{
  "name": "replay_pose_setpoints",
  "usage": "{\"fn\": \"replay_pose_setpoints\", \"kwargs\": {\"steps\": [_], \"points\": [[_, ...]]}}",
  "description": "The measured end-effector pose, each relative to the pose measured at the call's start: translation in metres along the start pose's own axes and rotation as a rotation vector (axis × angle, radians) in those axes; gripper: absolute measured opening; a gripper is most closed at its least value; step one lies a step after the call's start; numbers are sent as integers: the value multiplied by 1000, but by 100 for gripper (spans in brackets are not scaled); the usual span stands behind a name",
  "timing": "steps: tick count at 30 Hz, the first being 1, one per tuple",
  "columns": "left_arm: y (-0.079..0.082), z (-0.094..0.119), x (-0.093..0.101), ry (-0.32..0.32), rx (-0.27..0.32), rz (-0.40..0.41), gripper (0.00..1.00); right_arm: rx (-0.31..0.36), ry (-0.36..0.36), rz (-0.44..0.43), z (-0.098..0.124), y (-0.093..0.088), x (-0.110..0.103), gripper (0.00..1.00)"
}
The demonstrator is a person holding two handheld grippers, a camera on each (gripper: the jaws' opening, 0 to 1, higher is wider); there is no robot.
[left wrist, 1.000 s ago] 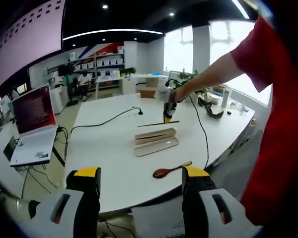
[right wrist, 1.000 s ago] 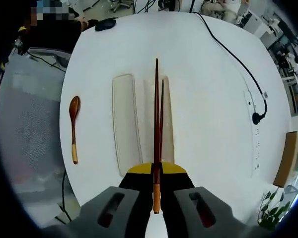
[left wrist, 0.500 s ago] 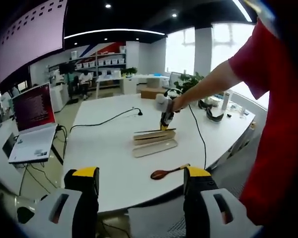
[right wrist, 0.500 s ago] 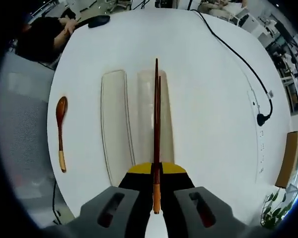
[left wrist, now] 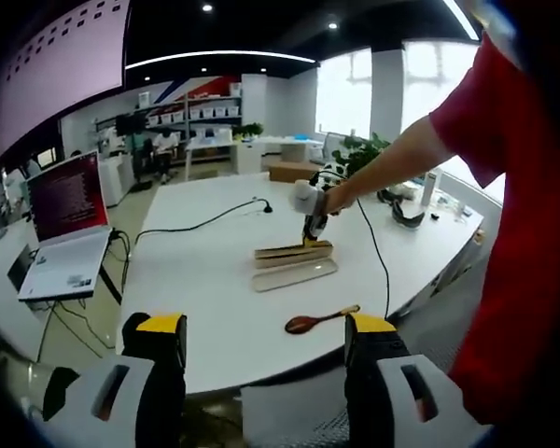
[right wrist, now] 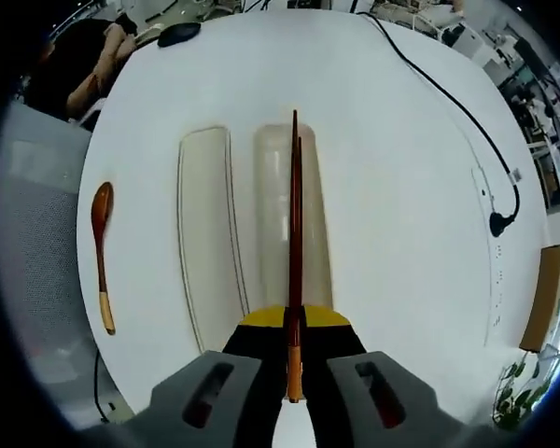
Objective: Arrange the utensils inside the cutlery case until each visible utensil rests in its matching compartment.
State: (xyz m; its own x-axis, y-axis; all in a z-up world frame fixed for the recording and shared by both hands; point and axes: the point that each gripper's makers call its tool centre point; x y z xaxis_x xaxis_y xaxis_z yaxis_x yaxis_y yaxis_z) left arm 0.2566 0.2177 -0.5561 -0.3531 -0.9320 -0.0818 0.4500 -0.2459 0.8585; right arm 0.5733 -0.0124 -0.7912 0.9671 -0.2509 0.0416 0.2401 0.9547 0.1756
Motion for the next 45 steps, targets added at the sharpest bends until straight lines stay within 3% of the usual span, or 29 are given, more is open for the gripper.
{"fn": "replay_pose_setpoints", "kwargs": {"steps": [9,28,31,40,45], "points": [[-3,0,-1,6,-18,-21,71,-2,-2,-20,-11,-3,10,1],[-3,6,-2,32,-7,-12,70,-25,-17,-38,-15,-6,3,3],[-3,6,-1,32,-6,-12,70,14,-31,-61,-8,-3,6,9],[2,2,1,10,17,-31,70,49,-67,-77,15,-6,13,13],[4,2,1,-6,27,-39,70,47,-101,-38,29,-14,7,16]]}}
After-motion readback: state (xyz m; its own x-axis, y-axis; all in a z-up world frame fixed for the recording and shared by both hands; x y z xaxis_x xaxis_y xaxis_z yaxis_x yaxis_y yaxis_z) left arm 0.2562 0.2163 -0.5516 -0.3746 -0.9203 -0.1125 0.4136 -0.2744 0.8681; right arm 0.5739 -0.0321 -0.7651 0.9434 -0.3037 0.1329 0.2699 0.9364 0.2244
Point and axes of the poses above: the point that each gripper's makers call its tool centre point, and the gripper's own axes: z roughly backward along the fingers, x roughly to its right, y roughly out of its top, and after that the axes turned 6 degrees about -z, right-handed
